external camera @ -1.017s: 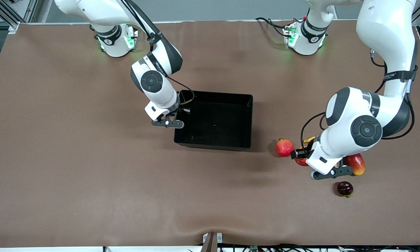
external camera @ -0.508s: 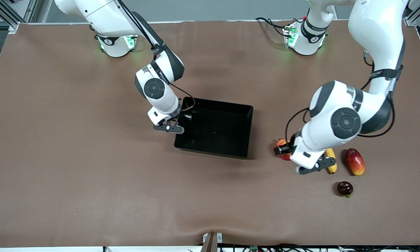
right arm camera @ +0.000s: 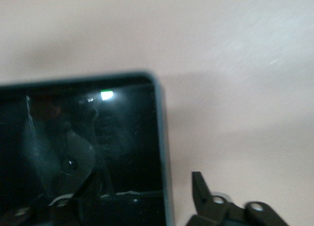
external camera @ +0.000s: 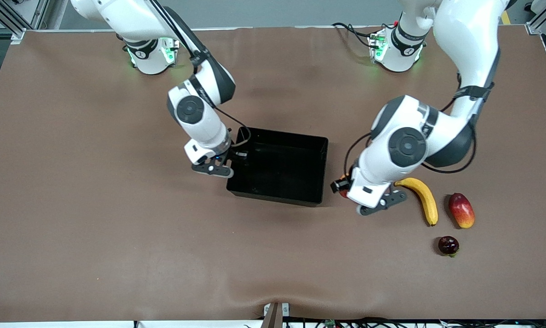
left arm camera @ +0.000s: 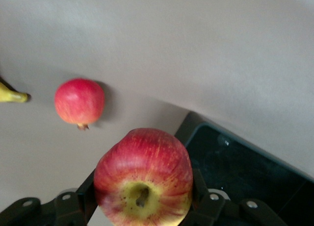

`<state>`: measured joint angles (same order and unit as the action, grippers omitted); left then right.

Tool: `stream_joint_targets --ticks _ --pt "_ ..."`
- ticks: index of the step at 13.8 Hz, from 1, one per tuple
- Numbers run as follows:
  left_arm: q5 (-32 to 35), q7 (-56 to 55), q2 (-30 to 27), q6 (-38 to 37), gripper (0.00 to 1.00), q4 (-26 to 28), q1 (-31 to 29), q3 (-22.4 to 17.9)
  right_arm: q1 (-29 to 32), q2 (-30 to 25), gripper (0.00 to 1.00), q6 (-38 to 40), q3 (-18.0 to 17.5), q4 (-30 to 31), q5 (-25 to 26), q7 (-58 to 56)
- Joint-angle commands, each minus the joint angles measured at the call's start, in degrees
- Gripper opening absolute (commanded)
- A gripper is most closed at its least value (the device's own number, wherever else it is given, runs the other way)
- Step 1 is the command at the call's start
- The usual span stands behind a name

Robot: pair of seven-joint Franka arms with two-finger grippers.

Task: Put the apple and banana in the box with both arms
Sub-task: 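Lift the apple with the left gripper while the right gripper withdraws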

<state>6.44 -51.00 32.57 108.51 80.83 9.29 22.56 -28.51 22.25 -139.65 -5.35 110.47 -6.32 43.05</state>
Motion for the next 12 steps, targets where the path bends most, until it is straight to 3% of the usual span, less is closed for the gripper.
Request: stream_joint_targets --ticks 1,6,9,12 --pt "-0.37 -4.44 -1.9 -0.23 0.0 3.19 2.91 -0.23 6.25 -6.06 1.0 5.51 -0.36 1.33 0.08 -1.11" --pt "5.5 -12.34 0.65 1.0 0.0 5.03 9.24 -0.23 18.38 -10.9 1.0 10.28 -0.45 1.33 1.13 -17.61" --pt "8.75 -18.24 3.02 6.96 0.0 7.14 12.84 -0.23 24.1 -12.75 1.0 11.59 -0.45 1.33 1.13 -27.37" --pt "13.5 -22.47 5.48 8.03 0.0 7.85 14.52 -0.23 29.19 -15.47 1.0 12.82 -0.45 1.15 1.13 -37.39"
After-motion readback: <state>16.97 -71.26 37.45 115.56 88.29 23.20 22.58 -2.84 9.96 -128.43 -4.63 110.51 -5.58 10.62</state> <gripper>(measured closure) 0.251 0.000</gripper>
